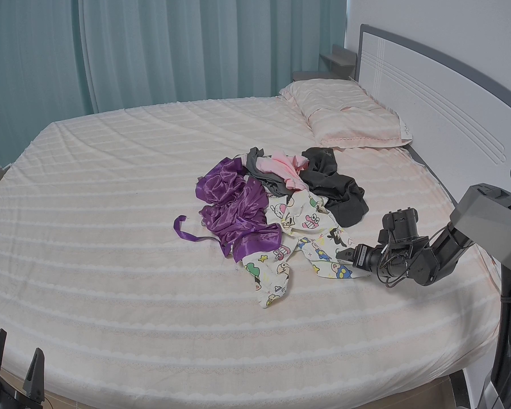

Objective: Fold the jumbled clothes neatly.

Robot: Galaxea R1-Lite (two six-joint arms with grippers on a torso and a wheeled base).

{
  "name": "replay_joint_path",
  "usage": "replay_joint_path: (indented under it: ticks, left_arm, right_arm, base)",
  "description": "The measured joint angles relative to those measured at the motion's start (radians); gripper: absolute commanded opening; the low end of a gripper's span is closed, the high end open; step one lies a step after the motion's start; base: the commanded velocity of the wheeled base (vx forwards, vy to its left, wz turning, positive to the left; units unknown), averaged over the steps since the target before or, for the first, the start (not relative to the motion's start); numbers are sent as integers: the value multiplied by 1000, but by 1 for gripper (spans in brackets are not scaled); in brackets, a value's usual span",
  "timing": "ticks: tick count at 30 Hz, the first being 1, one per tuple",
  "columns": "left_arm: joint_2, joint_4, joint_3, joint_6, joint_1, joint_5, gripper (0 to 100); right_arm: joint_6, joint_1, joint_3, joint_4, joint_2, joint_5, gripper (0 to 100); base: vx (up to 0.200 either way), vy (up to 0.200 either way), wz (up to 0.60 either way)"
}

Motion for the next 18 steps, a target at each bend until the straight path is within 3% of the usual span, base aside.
replay_joint_path:
  ticks: [10,18]
  left_arm:
    - [0,0,0,0,0,0,100]
    - [0,0,0,0,0,0,100]
  right_arm:
    - [46,68,-11,-47,20,0,100]
    - [-39,140,-27,-39,28,-32,100]
  base:
    - [0,0,0]
    - [0,0,0]
